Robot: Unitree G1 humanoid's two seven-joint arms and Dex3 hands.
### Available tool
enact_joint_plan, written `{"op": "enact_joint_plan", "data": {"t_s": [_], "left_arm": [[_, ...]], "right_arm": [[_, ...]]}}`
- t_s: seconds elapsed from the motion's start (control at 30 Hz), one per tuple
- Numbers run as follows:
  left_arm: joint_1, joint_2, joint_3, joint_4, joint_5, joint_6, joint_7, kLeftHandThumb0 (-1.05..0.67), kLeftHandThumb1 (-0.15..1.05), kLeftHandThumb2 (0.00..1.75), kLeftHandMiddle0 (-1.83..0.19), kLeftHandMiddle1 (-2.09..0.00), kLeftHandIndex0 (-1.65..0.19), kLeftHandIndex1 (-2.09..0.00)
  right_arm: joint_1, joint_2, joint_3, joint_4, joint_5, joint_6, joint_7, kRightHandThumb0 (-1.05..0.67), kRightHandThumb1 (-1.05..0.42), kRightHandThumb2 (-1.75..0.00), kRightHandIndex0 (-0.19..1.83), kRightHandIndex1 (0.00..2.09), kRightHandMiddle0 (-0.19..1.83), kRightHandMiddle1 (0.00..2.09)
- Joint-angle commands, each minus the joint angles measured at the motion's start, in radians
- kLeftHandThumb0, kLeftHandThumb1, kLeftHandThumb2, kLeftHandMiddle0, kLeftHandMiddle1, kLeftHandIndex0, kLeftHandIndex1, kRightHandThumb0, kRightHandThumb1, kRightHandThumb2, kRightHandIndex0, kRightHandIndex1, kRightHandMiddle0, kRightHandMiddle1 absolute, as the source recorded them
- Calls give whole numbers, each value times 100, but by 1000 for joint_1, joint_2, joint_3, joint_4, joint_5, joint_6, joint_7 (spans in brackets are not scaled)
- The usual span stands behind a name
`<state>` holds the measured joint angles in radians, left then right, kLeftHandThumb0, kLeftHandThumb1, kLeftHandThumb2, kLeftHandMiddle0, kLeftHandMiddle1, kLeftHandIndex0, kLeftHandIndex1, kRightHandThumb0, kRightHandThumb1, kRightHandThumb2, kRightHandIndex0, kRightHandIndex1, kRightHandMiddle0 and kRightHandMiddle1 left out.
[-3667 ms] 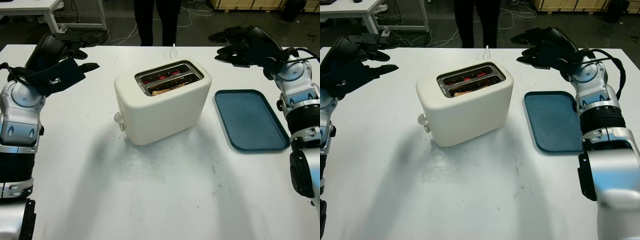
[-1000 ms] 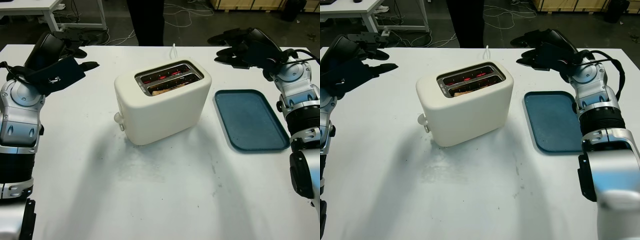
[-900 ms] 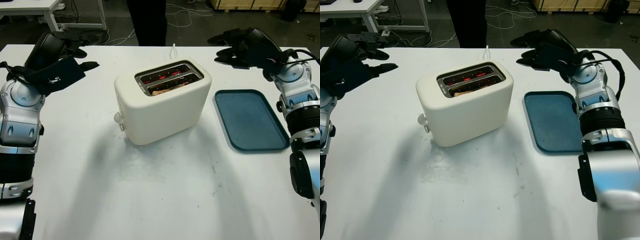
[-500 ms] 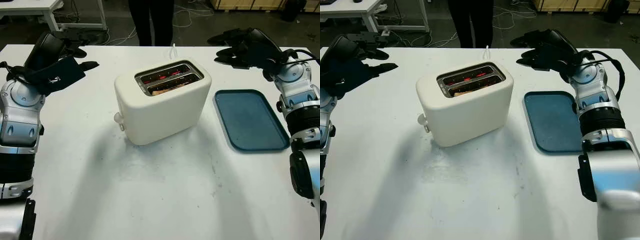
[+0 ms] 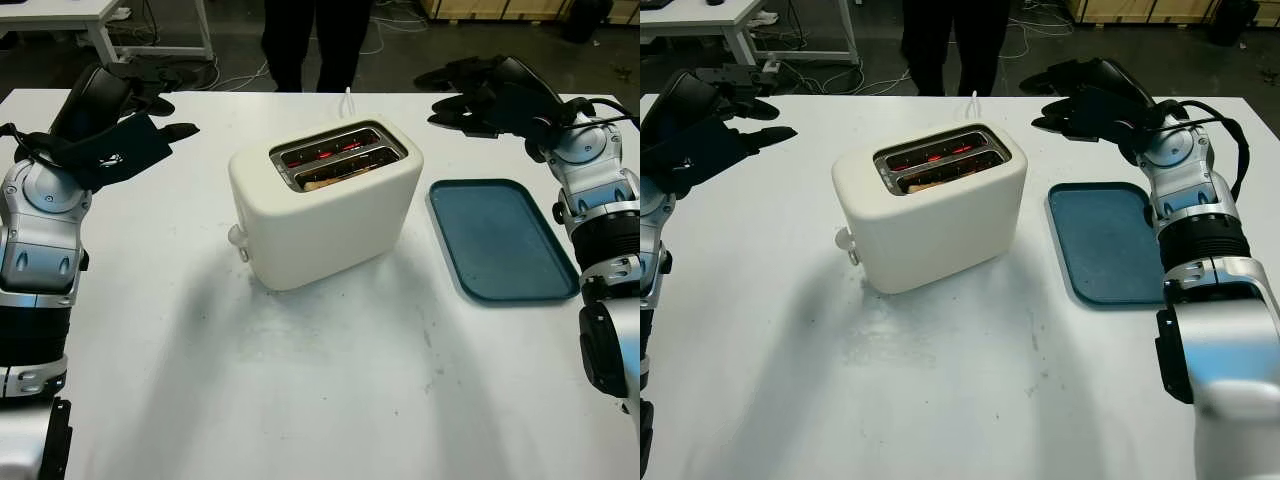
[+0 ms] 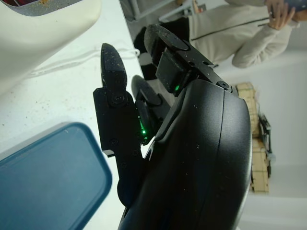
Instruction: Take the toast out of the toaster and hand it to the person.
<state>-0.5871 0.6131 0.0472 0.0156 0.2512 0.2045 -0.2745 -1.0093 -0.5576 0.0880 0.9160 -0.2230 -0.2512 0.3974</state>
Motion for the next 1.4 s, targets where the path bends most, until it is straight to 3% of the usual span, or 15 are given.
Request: {"op": "enact_joint_plan", "data": {"t_s": [0.0,1.37], "left_arm": [[-6,-7,-7,3,9,-1,9,-48,92,5,-53,-60,-72,-2],[1,-4,-4,-10,10,19,2,-43,92,6,-53,-56,-72,-1]], "right_arm": [[8,-9,-1,-10,-1,2,0,-33,-92,-15,75,1,70,0],[14,-5,-7,-8,7,-5,-2,-32,-92,-13,74,0,70,0]]}}
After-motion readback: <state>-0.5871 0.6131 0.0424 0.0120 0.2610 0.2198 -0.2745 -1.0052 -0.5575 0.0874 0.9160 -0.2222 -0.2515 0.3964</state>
